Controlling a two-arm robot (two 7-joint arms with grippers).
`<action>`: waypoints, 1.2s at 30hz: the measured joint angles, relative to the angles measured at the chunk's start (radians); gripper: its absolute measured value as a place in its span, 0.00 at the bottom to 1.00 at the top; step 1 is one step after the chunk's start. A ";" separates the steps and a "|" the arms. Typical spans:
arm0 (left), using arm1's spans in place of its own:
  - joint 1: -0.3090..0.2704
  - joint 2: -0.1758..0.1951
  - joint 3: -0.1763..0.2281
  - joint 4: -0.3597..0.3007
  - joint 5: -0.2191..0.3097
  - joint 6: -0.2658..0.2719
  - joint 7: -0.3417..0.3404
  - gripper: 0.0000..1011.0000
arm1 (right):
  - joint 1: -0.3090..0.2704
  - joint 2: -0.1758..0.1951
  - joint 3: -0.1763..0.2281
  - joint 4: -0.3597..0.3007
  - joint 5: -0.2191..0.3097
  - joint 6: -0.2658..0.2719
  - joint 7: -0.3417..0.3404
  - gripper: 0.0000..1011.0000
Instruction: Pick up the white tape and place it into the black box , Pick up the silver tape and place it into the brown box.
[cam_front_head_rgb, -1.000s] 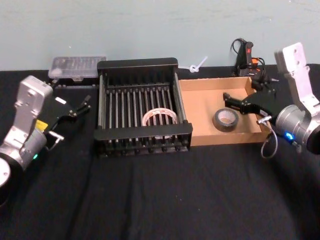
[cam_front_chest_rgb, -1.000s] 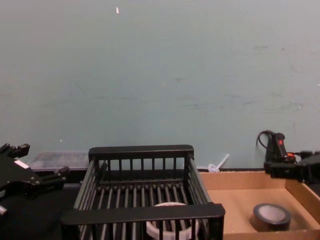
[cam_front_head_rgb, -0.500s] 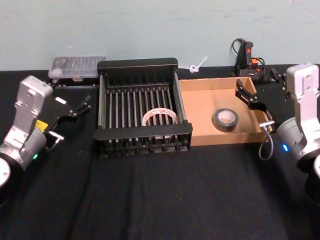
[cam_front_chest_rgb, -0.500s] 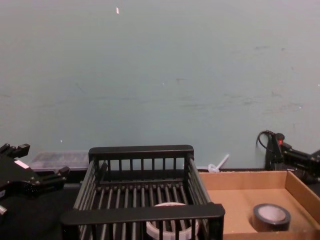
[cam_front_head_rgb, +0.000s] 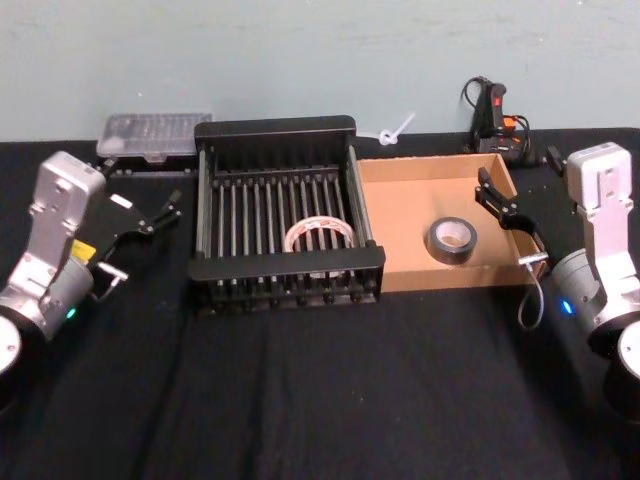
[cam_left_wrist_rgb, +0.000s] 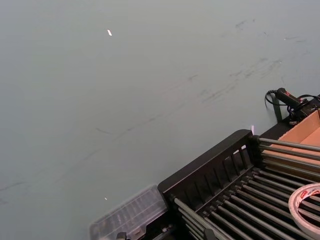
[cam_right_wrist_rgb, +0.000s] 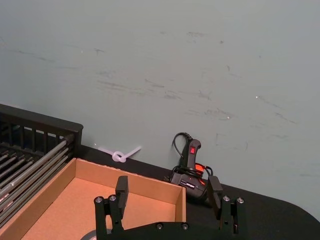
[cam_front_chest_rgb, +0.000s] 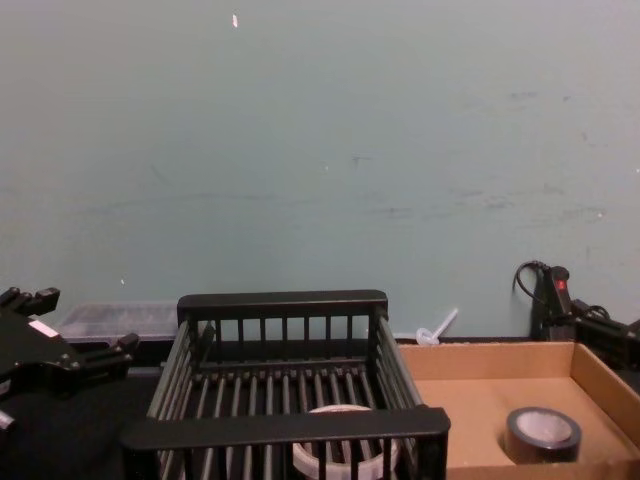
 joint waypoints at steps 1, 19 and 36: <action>0.000 0.000 0.000 0.000 0.000 0.000 0.000 0.99 | 0.000 0.000 -0.001 0.000 0.000 0.000 0.000 0.99; 0.000 0.000 0.000 0.000 0.000 0.000 0.000 0.99 | 0.001 0.003 -0.003 0.000 0.001 0.001 0.001 0.99; 0.000 0.000 0.000 0.000 0.000 0.000 0.000 0.99 | 0.002 0.004 -0.004 0.000 0.001 0.001 0.002 0.99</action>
